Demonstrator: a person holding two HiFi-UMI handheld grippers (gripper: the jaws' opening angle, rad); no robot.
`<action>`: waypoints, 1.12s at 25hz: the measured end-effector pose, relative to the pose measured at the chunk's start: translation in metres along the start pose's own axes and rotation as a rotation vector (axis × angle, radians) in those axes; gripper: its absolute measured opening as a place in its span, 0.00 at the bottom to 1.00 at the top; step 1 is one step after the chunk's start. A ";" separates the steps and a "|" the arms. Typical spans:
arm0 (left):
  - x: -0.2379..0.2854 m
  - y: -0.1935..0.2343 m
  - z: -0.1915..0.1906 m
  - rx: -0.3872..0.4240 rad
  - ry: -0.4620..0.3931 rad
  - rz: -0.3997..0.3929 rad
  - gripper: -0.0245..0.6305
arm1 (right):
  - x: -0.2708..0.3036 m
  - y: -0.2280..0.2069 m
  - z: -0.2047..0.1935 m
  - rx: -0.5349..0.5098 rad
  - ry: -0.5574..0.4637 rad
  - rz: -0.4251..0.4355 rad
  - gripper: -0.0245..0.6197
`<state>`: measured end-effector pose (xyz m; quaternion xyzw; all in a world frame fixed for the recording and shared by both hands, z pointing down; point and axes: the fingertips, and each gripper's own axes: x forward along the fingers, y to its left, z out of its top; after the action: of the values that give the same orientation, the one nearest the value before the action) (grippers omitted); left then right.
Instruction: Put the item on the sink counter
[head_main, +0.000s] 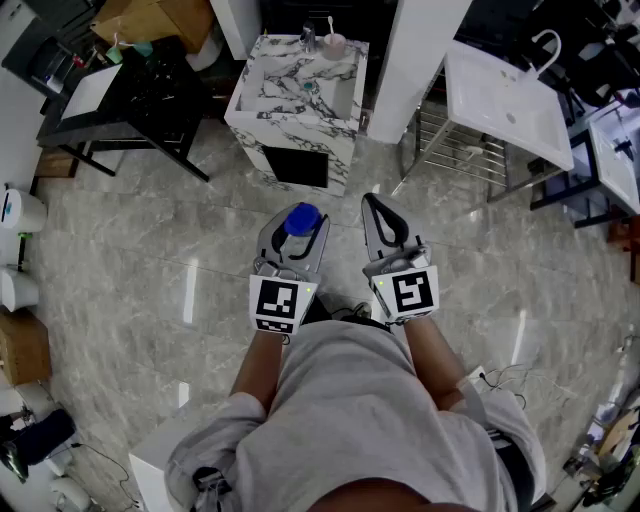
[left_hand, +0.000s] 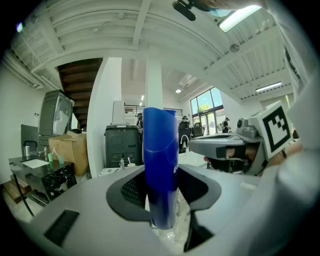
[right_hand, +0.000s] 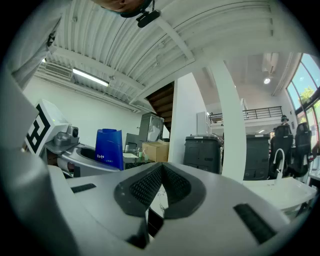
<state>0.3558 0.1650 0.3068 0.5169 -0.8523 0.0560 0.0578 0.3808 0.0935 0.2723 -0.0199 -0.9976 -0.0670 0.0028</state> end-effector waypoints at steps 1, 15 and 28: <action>-0.001 0.001 -0.003 0.000 0.003 -0.003 0.30 | 0.001 0.003 -0.002 0.002 0.001 -0.001 0.04; -0.018 0.044 -0.021 -0.034 0.004 0.013 0.30 | 0.037 0.046 -0.016 0.032 0.025 0.055 0.05; -0.026 0.119 -0.036 -0.037 -0.003 0.001 0.30 | 0.105 0.087 -0.021 0.009 0.038 0.056 0.05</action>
<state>0.2636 0.2479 0.3342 0.5152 -0.8536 0.0397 0.0661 0.2791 0.1809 0.3060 -0.0462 -0.9967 -0.0629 0.0239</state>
